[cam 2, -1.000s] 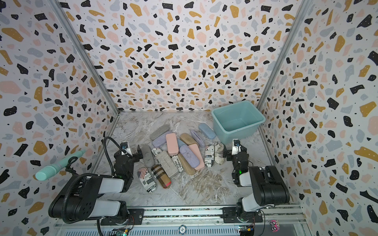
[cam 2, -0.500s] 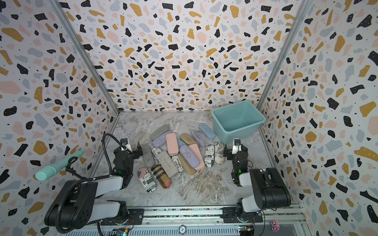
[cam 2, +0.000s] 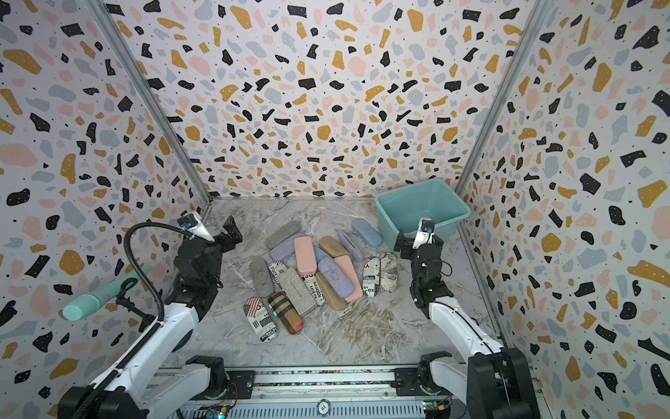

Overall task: Put the glasses cases into the storage boxes
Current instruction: Adjust the storage box at the corner of the board.

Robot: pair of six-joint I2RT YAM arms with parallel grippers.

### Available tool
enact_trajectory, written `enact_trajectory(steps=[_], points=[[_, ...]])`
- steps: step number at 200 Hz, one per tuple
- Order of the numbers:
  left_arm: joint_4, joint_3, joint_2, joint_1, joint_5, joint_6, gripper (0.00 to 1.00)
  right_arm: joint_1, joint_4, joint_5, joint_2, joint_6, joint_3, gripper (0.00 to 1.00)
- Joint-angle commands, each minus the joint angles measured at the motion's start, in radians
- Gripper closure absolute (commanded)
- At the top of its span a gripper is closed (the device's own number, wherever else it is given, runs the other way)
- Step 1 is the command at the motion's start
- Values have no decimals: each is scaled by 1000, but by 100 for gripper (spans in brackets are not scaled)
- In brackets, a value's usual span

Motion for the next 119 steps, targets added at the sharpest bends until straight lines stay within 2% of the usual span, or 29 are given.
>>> enact_trajectory(steps=[1, 7, 16, 31, 56, 69, 84, 105, 119], points=[[-192, 105, -55, -4, 2, -229, 1, -96, -287, -110, -32, 286, 89, 7], [-167, 95, -67, -3, 7, -267, 1, -133, -279, -196, -27, 295, 100, 15], [-136, 86, -80, -3, 15, -300, 1, -166, -336, -261, 0, 325, 150, 19], [-117, 102, -69, -4, 25, -323, 1, -177, -480, -259, 77, 315, 284, 18], [-139, 188, 18, -4, 149, -315, 0, -182, -649, -253, 222, 306, 451, 13], [-146, 230, 83, -4, 208, -321, 0, -186, -689, -275, 274, 306, 497, 11], [-187, 301, 169, -4, 294, -303, 5, -186, -723, -288, 324, 309, 537, 10], [-276, 403, 260, -24, 348, -268, 12, -186, -769, -284, 354, 319, 557, 11], [-293, 426, 283, -41, 356, -240, 12, -186, -762, -276, 337, 321, 533, 12]])
